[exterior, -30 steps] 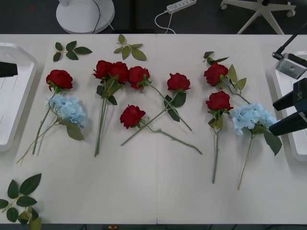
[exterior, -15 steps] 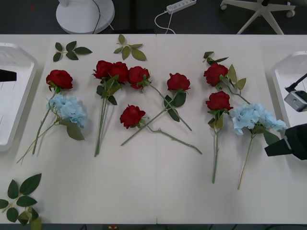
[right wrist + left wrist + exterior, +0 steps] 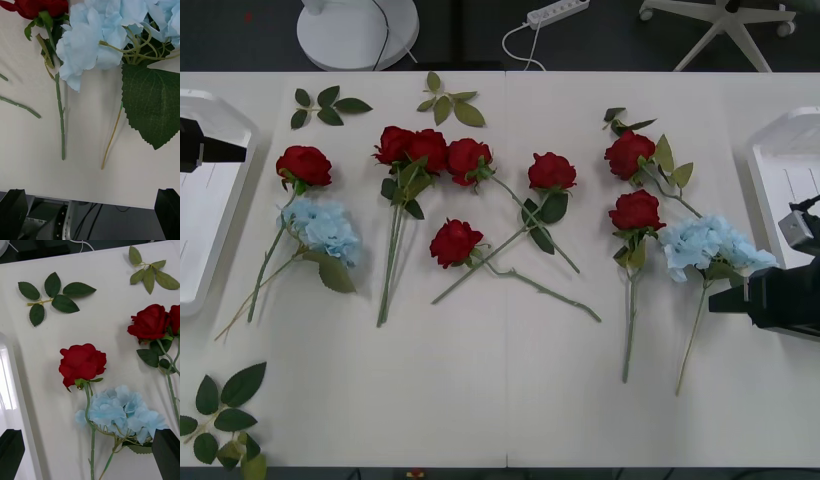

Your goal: Place the red flowers into the right box and the blue flowers into the left box. If a person shows an open palm, hand one flower to the person first, then continue sorting.

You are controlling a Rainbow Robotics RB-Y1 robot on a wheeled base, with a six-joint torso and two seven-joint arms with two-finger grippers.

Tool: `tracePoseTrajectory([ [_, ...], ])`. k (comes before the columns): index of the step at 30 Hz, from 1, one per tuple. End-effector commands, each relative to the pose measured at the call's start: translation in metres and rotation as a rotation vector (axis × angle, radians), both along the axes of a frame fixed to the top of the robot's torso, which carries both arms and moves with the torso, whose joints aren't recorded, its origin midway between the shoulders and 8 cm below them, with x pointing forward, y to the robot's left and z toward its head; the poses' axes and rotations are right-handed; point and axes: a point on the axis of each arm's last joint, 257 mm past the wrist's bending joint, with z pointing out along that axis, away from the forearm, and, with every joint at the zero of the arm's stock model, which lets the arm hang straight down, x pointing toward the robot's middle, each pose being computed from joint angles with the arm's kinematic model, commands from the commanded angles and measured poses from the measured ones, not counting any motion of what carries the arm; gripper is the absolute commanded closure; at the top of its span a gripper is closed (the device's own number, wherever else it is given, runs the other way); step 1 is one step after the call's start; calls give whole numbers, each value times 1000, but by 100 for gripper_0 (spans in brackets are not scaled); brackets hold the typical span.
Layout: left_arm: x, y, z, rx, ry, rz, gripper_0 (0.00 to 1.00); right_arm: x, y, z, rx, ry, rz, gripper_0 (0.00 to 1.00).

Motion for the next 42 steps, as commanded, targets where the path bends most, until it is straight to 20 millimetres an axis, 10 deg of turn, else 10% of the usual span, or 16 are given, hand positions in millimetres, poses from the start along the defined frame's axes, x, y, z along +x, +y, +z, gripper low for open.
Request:
tracePoseTrajectory([
  [1,30,-11,-4,-3,-27,33,0,8,5,-7,101,-8,-122,0],
  [18,73,-15,-76,139,-12,85,0,61,-10,-63,-32,-71,-164,0],
  [42,75,-27,-161,247,57,113,0,115,4,-113,-72,-81,-157,0],
])
